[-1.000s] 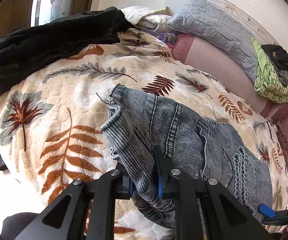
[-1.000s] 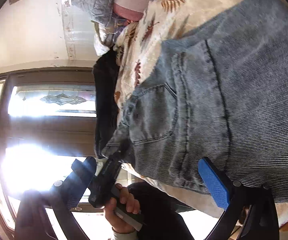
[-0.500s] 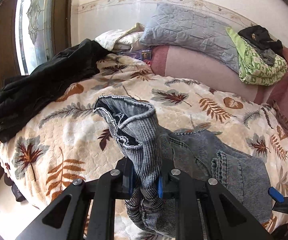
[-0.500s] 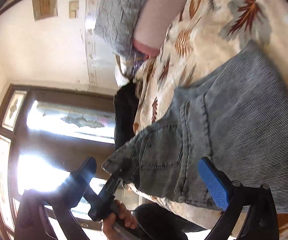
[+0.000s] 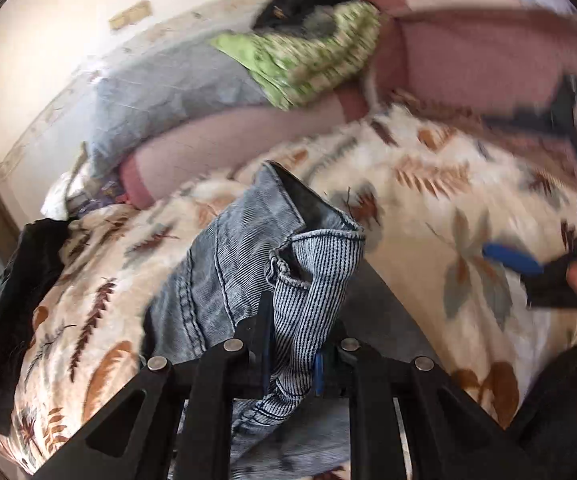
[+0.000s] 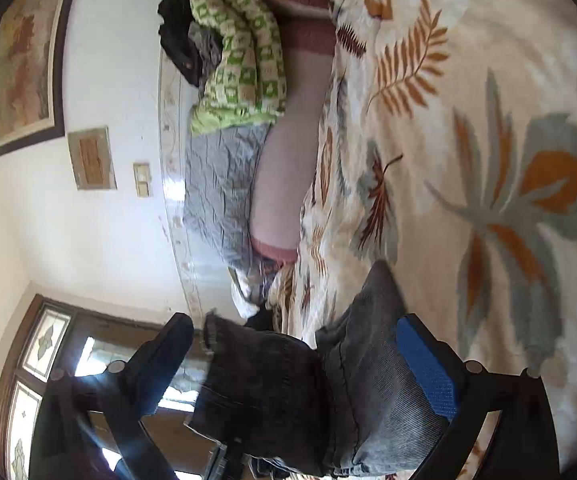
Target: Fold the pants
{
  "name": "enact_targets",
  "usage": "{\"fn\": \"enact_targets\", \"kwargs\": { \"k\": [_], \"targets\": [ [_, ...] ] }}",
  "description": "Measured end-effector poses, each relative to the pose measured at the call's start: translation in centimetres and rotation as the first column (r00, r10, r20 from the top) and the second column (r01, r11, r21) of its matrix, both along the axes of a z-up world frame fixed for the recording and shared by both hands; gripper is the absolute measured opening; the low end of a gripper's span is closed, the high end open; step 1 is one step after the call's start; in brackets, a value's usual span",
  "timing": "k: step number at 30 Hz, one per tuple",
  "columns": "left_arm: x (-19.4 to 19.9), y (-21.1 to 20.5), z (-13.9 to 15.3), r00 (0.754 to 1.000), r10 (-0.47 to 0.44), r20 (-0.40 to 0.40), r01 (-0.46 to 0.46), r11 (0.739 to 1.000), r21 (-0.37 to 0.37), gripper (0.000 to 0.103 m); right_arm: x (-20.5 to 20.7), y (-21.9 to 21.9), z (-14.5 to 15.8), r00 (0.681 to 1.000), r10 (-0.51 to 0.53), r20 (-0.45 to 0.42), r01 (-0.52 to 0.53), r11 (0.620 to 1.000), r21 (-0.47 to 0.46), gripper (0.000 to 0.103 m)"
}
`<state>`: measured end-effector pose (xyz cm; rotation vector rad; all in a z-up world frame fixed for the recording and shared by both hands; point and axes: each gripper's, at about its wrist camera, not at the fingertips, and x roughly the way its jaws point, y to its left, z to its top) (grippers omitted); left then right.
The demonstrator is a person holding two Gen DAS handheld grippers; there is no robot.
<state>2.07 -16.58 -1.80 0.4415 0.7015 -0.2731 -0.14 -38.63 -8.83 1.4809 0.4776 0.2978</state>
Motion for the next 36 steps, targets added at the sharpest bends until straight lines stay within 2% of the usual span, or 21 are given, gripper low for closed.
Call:
{"fn": "enact_targets", "kwargs": {
  "k": [2,4,5,7,10,12,13,14,15,16,17,18,20,22,24,26,28,30,32,34,36],
  "targets": [
    [0.2,-2.3,-4.7,0.991,-0.037,-0.128,0.053,0.991,0.124,0.016,-1.0,-1.7,-0.6,0.999,-0.044,-0.014,0.044,0.999,0.015,0.102],
    [-1.3,-3.2,-5.3,0.998,-0.061,-0.035,0.067,0.977,0.202,0.016,-1.7,-3.0,-1.1,0.997,-0.065,-0.029,0.066,0.997,0.038,0.102],
    [-1.6,-3.3,-4.9,0.997,-0.061,-0.045,0.068,0.979,0.193,0.016,-1.8,-3.3,-1.3,0.997,-0.066,-0.031,0.067,0.997,0.047,0.102],
    [-0.9,-2.5,-3.2,0.996,-0.044,-0.084,0.054,0.991,0.122,0.016,-2.0,-3.8,-1.3,0.998,-0.062,-0.026,0.063,0.997,0.041,0.102],
    [-1.4,-1.7,-0.1,0.999,-0.034,-0.035,0.036,0.998,0.045,0.014,-2.0,-3.9,-1.5,0.998,-0.06,-0.022,0.061,0.997,0.043,0.102],
    [-1.9,-1.9,0.5,0.999,-0.032,-0.005,0.032,0.999,0.024,0.014,-1.9,-3.8,-1.7,0.998,-0.061,-0.023,0.062,0.997,0.051,0.102],
    [-1.9,-2.0,-0.1,0.999,-0.031,-0.021,0.032,0.999,0.024,0.015,-1.8,-3.8,-1.7,0.998,-0.057,-0.022,0.058,0.997,0.052,0.102],
    [-1.3,-2.4,-1.7,0.996,-0.036,-0.076,0.039,0.998,0.04,0.016,-1.8,-3.7,-1.7,0.999,-0.048,-0.021,0.049,0.998,0.048,0.102],
    [-0.4,-3.2,-4.0,0.985,-0.044,-0.166,0.06,0.994,0.096,0.019,-1.5,-3.3,-1.6,0.999,-0.038,-0.021,0.039,0.998,0.041,0.102],
    [-1.0,-3.8,-5.3,0.987,-0.059,-0.148,0.085,0.982,0.171,0.021,-1.3,-3.1,-1.5,0.999,-0.029,-0.021,0.03,0.999,0.034,0.102],
    [-1.9,-4.3,-5.2,0.994,-0.09,-0.066,0.102,0.973,0.208,0.026,-1.2,-2.8,-1.4,1.0,-0.02,-0.023,0.021,0.999,0.025,0.102],
    [-2.5,-4.5,-4.8,0.992,-0.111,-0.06,0.122,0.97,0.213,0.031,-1.1,-2.6,-1.3,1.0,-0.012,-0.025,0.012,1.0,0.015,0.102],
    [-2.6,-3.8,-3.3,0.982,-0.146,-0.121,0.158,0.983,0.098,0.046,-1.1,-2.5,-1.1,1.0,-0.004,-0.026,0.004,1.0,-0.008,0.102],
    [-2.8,-2.0,-0.8,0.979,-0.156,-0.13,0.152,0.987,-0.043,0.047,-1.2,-2.5,-0.9,1.0,-0.009,-0.027,0.009,1.0,-0.03,0.103],
    [-2.7,0.4,1.7,0.987,-0.12,-0.111,0.102,0.983,-0.15,0.048,-1.3,-2.4,-0.7,0.999,-0.016,-0.029,0.014,0.999,-0.051,0.103],
    [-2.6,3.6,3.9,0.994,-0.062,-0.094,0.035,0.964,-0.265,0.06,-1.2,-2.1,-0.2,0.999,-0.007,-0.031,0.003,0.995,-0.096,0.103],
    [-2.1,7.9,5.3,0.995,0.051,-0.081,-0.077,0.929,-0.361,0.07,-0.8,-1.3,0.5,0.999,0.033,-0.025,-0.036,0.99,-0.139,0.103],
    [-1.2,11.9,5.3,0.98,0.174,-0.1,-0.2,0.897,-0.394,0.072,-0.6,0.1,1.4,0.995,0.096,0.003,-0.094,0.985,-0.144,0.103],
    [0.4,14.9,4.1,0.949,0.282,-0.142,-0.315,0.879,-0.358,0.072,-0.1,2.6,2.8,0.976,0.208,0.063,-0.198,0.97,-0.137,0.103],
    [1.6,17.0,2.7,0.922,0.346,-0.175,-0.387,0.857,-0.341,0.072,0.5,6.0,4.4,0.934,0.342,0.099,-0.324,0.932,-0.164,0.103],
    [2.3,18.1,1.3,0.906,0.364,-0.218,-0.42,0.841,-0.343,0.072,1.1,9.3,5.2,0.89,0.446,0.1,-0.422,0.886,-0.193,0.103]
  ]
}}
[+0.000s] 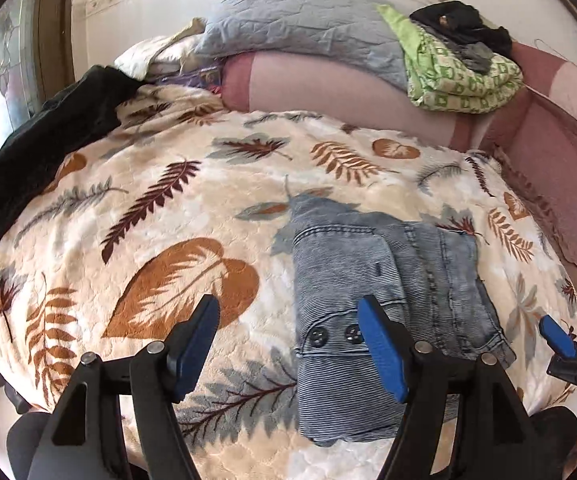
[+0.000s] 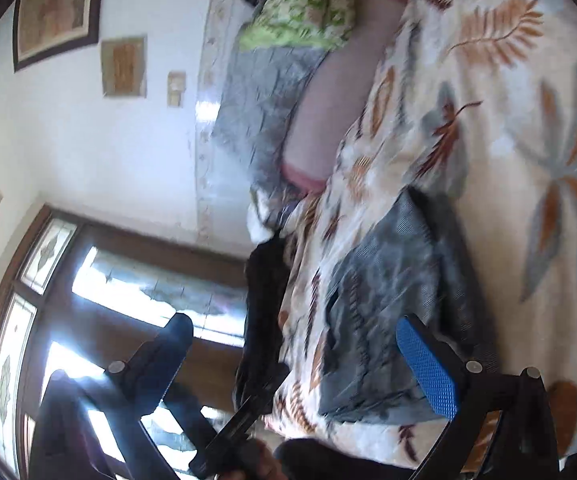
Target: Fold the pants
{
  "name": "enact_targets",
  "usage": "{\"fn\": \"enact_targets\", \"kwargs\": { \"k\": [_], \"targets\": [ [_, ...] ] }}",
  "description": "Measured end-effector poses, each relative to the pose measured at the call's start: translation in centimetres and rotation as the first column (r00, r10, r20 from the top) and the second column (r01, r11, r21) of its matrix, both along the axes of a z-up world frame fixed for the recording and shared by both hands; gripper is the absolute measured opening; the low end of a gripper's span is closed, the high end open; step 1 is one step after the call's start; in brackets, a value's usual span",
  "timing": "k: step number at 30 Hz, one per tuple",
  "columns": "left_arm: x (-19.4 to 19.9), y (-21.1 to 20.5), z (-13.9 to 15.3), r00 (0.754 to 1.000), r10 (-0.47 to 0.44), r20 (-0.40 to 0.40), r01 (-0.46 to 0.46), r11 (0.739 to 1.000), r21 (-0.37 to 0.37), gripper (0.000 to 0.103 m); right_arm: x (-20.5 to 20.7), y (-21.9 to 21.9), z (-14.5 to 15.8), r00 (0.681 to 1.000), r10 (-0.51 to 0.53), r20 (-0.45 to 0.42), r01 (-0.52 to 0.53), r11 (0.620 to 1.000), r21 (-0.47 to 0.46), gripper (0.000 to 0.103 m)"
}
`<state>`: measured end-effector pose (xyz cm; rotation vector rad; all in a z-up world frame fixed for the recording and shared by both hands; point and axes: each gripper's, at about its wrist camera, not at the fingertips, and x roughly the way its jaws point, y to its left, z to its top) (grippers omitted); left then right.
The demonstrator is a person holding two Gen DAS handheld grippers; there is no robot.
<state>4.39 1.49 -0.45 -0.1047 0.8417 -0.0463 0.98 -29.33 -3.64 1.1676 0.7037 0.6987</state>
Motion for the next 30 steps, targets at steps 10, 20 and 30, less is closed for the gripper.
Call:
{"fn": "enact_targets", "kwargs": {
  "k": [10,20,30],
  "targets": [
    [-0.3,-1.2,-3.5,0.995,-0.089,-0.053,0.089,0.996,0.01,0.072,-0.9,1.3,-6.9,0.942,-0.088,-0.323,0.078,0.996,-0.044,0.103],
    [-0.2,-0.1,-4.3,0.994,-0.092,-0.056,0.088,0.993,-0.072,0.075,1.0,1.7,-6.6,0.909,-0.16,-0.385,0.101,0.98,-0.17,0.102],
    [-0.1,0.0,-4.8,0.995,-0.088,-0.052,0.085,0.995,-0.057,0.079,1.7,1.8,-5.5,0.899,-0.193,-0.392,0.014,0.909,-0.417,0.016]
  ]
}}
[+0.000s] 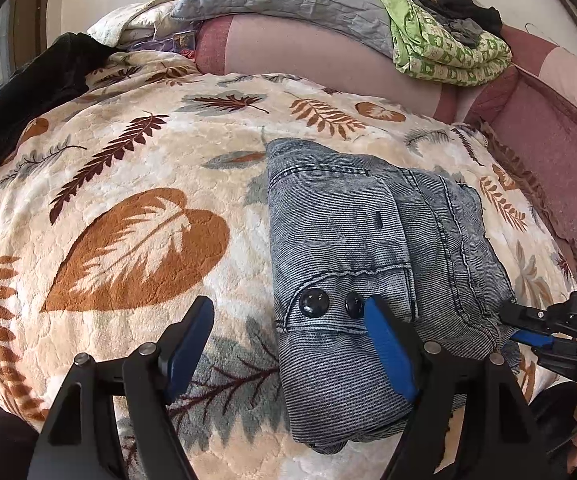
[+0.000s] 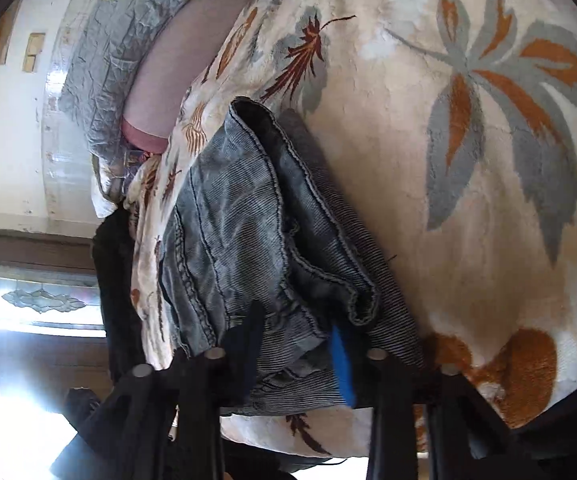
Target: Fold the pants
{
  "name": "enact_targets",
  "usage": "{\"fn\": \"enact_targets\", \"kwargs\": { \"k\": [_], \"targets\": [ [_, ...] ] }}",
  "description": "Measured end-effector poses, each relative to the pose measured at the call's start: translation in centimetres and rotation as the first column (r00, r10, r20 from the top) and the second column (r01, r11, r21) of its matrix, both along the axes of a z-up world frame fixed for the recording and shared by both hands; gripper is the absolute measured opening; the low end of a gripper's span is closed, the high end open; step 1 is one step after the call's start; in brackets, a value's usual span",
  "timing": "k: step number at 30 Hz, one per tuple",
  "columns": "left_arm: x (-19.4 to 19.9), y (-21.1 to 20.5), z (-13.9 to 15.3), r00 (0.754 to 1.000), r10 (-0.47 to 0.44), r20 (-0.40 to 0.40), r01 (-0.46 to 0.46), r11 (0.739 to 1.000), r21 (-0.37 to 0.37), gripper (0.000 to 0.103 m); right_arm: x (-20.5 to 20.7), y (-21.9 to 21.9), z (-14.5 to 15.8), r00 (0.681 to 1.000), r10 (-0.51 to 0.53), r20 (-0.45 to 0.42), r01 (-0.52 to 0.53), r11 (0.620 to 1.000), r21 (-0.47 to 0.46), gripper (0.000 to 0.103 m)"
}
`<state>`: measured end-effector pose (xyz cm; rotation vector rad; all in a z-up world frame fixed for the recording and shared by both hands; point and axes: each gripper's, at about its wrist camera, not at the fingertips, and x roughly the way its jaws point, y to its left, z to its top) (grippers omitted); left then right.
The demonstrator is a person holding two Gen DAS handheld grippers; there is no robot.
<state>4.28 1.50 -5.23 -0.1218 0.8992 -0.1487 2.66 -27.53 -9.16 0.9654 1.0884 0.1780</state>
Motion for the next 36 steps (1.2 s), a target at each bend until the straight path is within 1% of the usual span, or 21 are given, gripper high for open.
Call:
{"fn": "enact_targets", "kwargs": {
  "k": [2,6,8,11,13,14,15,17,18,20,21,22,23,26,30,31,32,33,34,35,36],
  "targets": [
    [0.0,0.0,0.0,1.0,0.0,-0.001,0.0,1.0,0.008,0.079,-0.3,0.5,1.7,0.998,0.032,0.049,-0.029,0.998,-0.055,0.01],
    [0.0,-0.1,0.3,1.0,-0.02,-0.006,0.02,0.999,0.026,0.079,-1.6,1.2,5.9,0.984,0.076,0.164,-0.048,0.984,-0.17,0.009],
    [0.0,-0.2,0.7,0.999,-0.034,-0.014,0.034,0.999,0.027,0.08,-2.2,1.4,6.8,0.978,0.088,0.188,-0.049,0.978,-0.202,0.008],
    [-0.5,-0.5,1.9,0.999,-0.039,0.005,0.038,0.998,0.058,0.079,-2.3,1.8,4.9,0.984,0.105,0.147,-0.06,0.958,-0.28,0.008],
    [-1.0,-0.7,3.1,0.998,-0.036,0.048,0.032,0.996,0.083,0.079,-2.0,1.3,1.0,0.993,0.093,0.068,-0.075,0.968,-0.24,0.008],
    [-1.3,-0.8,3.7,0.996,-0.04,0.077,0.033,0.996,0.088,0.079,-2.0,0.8,-0.3,0.995,0.082,0.063,-0.068,0.975,-0.211,0.008],
    [-1.6,-0.9,4.3,0.993,-0.043,0.11,0.032,0.994,0.1,0.079,-2.2,0.6,-0.4,0.994,0.072,0.078,-0.055,0.979,-0.198,0.008],
    [-1.8,-1.5,4.7,0.987,-0.044,0.155,0.02,0.989,0.15,0.079,-2.3,0.9,0.6,0.992,0.079,0.098,-0.054,0.971,-0.232,0.008],
    [-1.6,-2.1,4.1,0.988,-0.052,0.146,0.024,0.982,0.189,0.079,-2.2,1.0,0.6,0.991,0.089,0.098,-0.062,0.967,-0.247,0.008],
    [-0.5,-4.1,0.8,0.992,-0.123,0.007,0.116,0.95,0.291,0.08,-2.1,0.7,-0.1,0.993,0.081,0.09,-0.06,0.975,-0.216,0.009],
    [-0.5,-4.5,-0.4,0.993,-0.121,0.004,0.113,0.938,0.328,0.08,-2.1,0.4,-0.2,0.994,0.072,0.087,-0.054,0.981,-0.188,0.009],
    [-1.2,-4.4,-0.3,0.992,-0.11,0.063,0.085,0.944,0.317,0.08,-2.1,0.2,-0.2,0.994,0.073,0.077,-0.06,0.984,-0.167,0.009],
    [-1.4,-4.4,-0.3,0.992,-0.106,0.065,0.079,0.942,0.327,0.079,-2.2,0.2,0.0,0.994,0.079,0.071,-0.066,0.984,-0.166,0.013],
    [-1.6,-4.4,-0.3,0.991,-0.107,0.074,0.076,0.939,0.335,0.079,-2.8,-0.1,2.6,0.994,0.069,0.084,-0.047,0.971,-0.235,0.018],
    [-1.6,-4.1,-0.4,0.991,-0.105,0.083,0.074,0.945,0.32,0.079,-2.2,-0.2,8.0,0.974,0.068,0.216,-0.008,0.964,-0.266,0.018],
    [-1.7,-4.1,-0.4,0.991,-0.105,0.087,0.072,0.945,0.319,0.079,-1.4,0.1,8.9,0.965,0.092,0.246,-0.029,0.968,-0.247,0.024],
    [-1.8,-4.2,-0.4,0.99,-0.105,0.09,0.071,0.946,0.317,0.079,-0.3,0.6,9.5,0.958,0.111,0.263,-0.05,0.972,-0.23,0.038],
    [-1.8,-4.2,-0.4,0.99,-0.104,0.091,0.07,0.947,0.313,0.079,0.9,1.1,9.6,0.956,0.132,0.262,-0.075,0.973,-0.216,0.047],
    [-1.7,-4.1,-0.4,0.991,-0.102,0.09,0.07,0.949,0.308,0.079,2.2,1.6,9.0,0.953,0.169,0.253,-0.125,0.975,-0.183,0.063],
    [-1.8,-4.2,-0.4,0.991,-0.102,0.09,0.07,0.95,0.305,0.079,3.4,2.1,7.9,0.95,0.195,0.242,-0.163,0.976,-0.144,0.067],
    [-1.7,-4.1,-0.4,0.991,-0.102,0.09,0.07,0.951,0.301,0.079,4.3,2.4,6.3,0.959,0.2,0.202,-0.171,0.973,-0.154,0.067]
  ]
}}
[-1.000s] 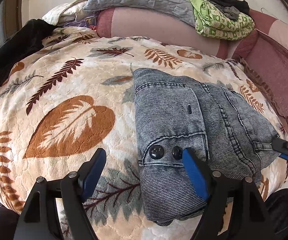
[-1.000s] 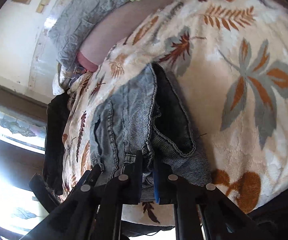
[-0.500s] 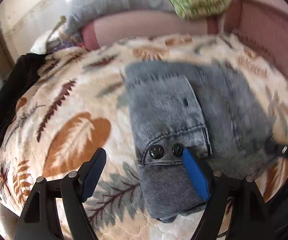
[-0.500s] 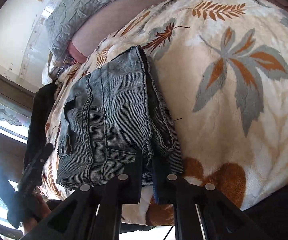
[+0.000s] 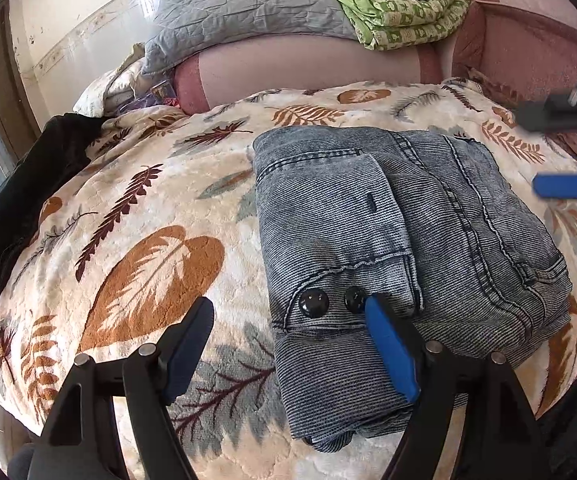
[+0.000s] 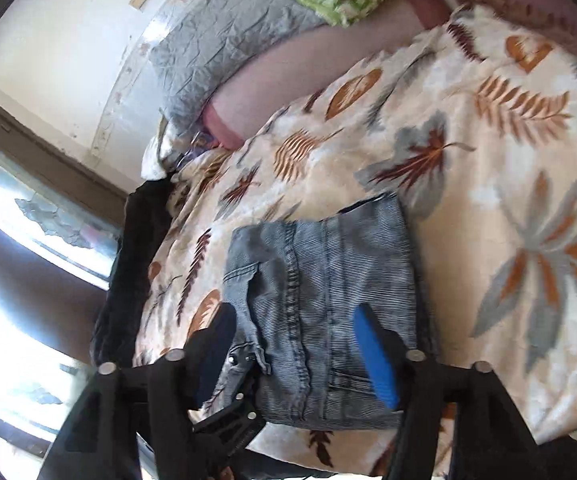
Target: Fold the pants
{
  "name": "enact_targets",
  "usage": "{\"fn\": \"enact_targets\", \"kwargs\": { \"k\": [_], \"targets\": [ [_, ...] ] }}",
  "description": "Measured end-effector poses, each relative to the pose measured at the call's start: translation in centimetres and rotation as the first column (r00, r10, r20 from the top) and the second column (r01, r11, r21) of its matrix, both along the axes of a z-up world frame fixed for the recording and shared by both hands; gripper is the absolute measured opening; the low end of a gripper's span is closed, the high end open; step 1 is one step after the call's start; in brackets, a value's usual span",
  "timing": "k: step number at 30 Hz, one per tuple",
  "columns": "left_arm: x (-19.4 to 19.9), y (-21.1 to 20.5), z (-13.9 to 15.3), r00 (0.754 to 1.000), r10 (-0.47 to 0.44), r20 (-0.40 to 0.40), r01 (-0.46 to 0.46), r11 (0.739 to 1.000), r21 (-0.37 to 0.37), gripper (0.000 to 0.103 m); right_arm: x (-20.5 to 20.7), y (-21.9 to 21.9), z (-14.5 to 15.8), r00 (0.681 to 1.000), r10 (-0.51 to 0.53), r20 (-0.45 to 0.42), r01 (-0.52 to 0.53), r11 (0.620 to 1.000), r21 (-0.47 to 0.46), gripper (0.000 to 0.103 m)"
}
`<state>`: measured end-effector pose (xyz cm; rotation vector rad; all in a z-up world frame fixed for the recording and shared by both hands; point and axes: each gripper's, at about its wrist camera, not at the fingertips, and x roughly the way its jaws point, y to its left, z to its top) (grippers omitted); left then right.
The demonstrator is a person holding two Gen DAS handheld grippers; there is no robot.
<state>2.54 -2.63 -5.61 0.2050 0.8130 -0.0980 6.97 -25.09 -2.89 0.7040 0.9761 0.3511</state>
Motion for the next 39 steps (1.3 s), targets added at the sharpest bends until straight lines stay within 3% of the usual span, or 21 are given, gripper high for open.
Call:
{"fn": "enact_targets", "kwargs": {
  "k": [1,2,4,5,7,9,11,13,16,18,21,22,24,27,30,32,33,35,37,39],
  "targets": [
    [0.0,0.1,0.0,1.0,-0.004,-0.001,0.004,1.0,-0.008,0.079,0.7,0.1,-2.3,0.997,-0.014,-0.078,0.008,0.998,-0.07,0.067],
    [0.0,0.1,0.0,1.0,-0.013,-0.004,0.012,1.0,-0.017,0.079,1.0,0.0,-5.1,0.987,-0.022,-0.16,0.008,0.996,-0.09,0.053],
    [-0.1,0.3,0.2,1.0,-0.022,0.001,0.022,0.999,-0.029,0.079,0.0,-1.1,-6.1,0.989,-0.068,-0.132,0.06,0.996,-0.066,0.032],
    [-0.1,0.7,0.6,1.0,-0.027,0.004,0.027,0.998,-0.054,0.079,-0.2,-1.5,-5.7,0.987,-0.077,-0.142,0.07,0.996,-0.054,0.028],
    [0.0,1.6,1.6,1.0,-0.006,0.005,0.006,0.993,-0.122,0.079,0.1,-1.5,-5.2,0.982,-0.069,-0.174,0.06,0.997,-0.057,0.028],
    [-0.9,2.4,3.4,0.996,0.025,0.091,-0.008,0.983,-0.184,0.079,0.5,-0.8,-4.0,0.983,-0.046,-0.179,0.027,0.994,-0.105,0.031],
    [-1.0,1.8,3.6,0.994,0.015,0.112,0.001,0.99,-0.141,0.079,1.2,0.1,-2.0,0.99,-0.031,-0.14,0.014,0.992,-0.122,0.031],
    [0.2,0.1,0.7,0.996,-0.078,-0.042,0.075,0.995,-0.069,0.078,2.4,0.7,0.1,0.996,-0.013,-0.084,0.004,0.994,-0.108,0.032],
    [-0.5,0.2,0.1,0.998,-0.058,-0.001,0.058,0.995,-0.076,0.078,5.7,1.7,1.8,0.999,0.022,-0.032,-0.024,0.998,-0.058,0.043],
    [-0.3,0.3,0.2,0.998,-0.064,-0.009,0.063,0.995,-0.075,0.078,8.3,1.8,0.9,0.998,0.02,-0.058,-0.019,1.0,0.006,0.047],
    [-0.2,0.4,0.0,0.998,-0.068,-0.014,0.066,0.993,-0.1,0.078,10.7,0.9,-4.8,0.972,-0.058,-0.227,0.032,0.993,-0.117,0.047],
    [-0.2,0.4,0.0,0.998,-0.069,-0.011,0.067,0.993,-0.1,0.078,10.4,-0.1,-6.3,0.971,-0.082,-0.227,0.079,0.997,-0.021,0.05],
    [-0.3,0.4,0.0,0.998,-0.07,-0.003,0.069,0.992,-0.105,0.078,9.8,-0.9,-5.7,0.975,-0.084,-0.208,0.091,0.995,0.027,0.049],
    [-0.3,1.5,0.6,0.999,-0.045,-0.011,0.042,0.979,-0.199,0.077,10.1,-0.1,-3.1,0.977,-0.062,-0.204,0.047,0.996,-0.077,0.051],
    [-1.1,4.3,2.7,0.998,0.011,0.059,0.013,0.923,-0.384,0.077,11.2,2.8,1.0,0.992,0.041,-0.119,-0.063,0.981,-0.183,0.052],
    [-1.1,6.1,3.6,0.993,0.085,0.083,-0.039,0.894,-0.446,0.078,13.0,6.4,3.5,0.984,0.15,-0.099,-0.171,0.948,-0.267,0.061],
    [-0.7,6.8,3.4,0.992,0.112,0.062,-0.07,0.88,-0.469,0.078,14.0,8.7,4.6,0.973,0.208,-0.094,-0.228,0.915,-0.334,0.064],
    [0.6,8.0,2.1,0.991,0.124,-0.041,-0.128,0.845,-0.52,0.077,16.0,13.8,5.6,0.928,0.346,-0.139,-0.371,0.814,-0.448,0.076],
    [1.5,9.1,0.5,0.98,0.131,-0.148,-0.193,0.787,-0.586,0.077,17.9,18.6,5.3,0.885,0.411,-0.22,-0.46,0.698,-0.549,0.076],
    [1.9,9.5,-0.4,0.972,0.131,-0.194,-0.224,0.757,-0.614,0.077,19.5,22.6,3.8,0.832,0.446,-0.331,-0.551,0.592,-0.588,0.076]
  ]
}}
